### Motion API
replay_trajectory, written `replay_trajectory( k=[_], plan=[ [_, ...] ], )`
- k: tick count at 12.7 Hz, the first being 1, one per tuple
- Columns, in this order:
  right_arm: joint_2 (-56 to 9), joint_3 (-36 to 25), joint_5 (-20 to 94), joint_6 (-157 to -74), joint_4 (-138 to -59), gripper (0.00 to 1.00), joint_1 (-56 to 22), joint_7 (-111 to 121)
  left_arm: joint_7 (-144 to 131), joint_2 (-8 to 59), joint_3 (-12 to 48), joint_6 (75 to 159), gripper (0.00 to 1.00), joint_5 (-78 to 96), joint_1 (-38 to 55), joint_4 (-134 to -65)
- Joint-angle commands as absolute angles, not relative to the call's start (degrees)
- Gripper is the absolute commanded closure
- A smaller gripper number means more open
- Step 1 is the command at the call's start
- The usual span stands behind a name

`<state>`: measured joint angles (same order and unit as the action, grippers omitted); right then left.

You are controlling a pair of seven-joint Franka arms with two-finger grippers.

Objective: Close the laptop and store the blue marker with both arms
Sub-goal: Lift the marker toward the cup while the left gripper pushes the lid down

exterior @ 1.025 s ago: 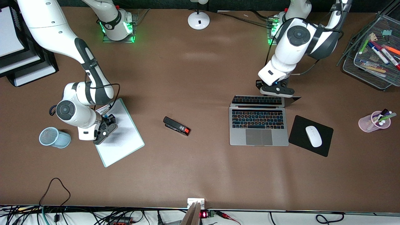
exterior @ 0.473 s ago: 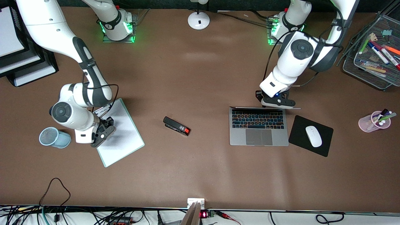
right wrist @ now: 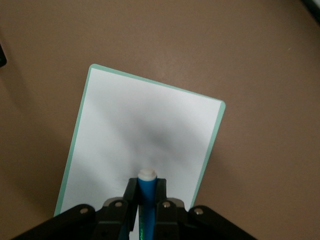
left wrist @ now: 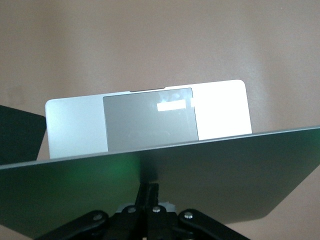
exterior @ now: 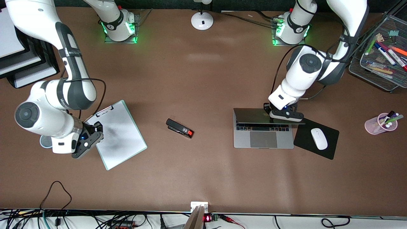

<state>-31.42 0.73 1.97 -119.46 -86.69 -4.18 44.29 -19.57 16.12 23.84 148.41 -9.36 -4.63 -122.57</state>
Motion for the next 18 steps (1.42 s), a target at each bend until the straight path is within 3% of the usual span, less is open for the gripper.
replay_trajectory(
  k=[1, 6, 18],
  plan=[
    [-26.9, 1.1, 3.9, -114.8, -87.0, 1.00, -2.2, 49.8, -19.3, 21.0, 24.0, 149.0, 1.00, -11.2, -4.8, -117.6],
    [-22.1, 1.1, 14.5, -109.0, -86.7, 1.00, 5.3, 67.8, -19.4, 27.3, 23.1, 150.8, 1.00, -12.3, -4.7, -113.9],
    [-25.0, 0.7, 38.6, -98.7, -83.5, 1.00, 23.6, 113.3, -19.4, 39.0, 21.4, 152.4, 1.00, -17.8, -3.9, -104.4]
  ],
)
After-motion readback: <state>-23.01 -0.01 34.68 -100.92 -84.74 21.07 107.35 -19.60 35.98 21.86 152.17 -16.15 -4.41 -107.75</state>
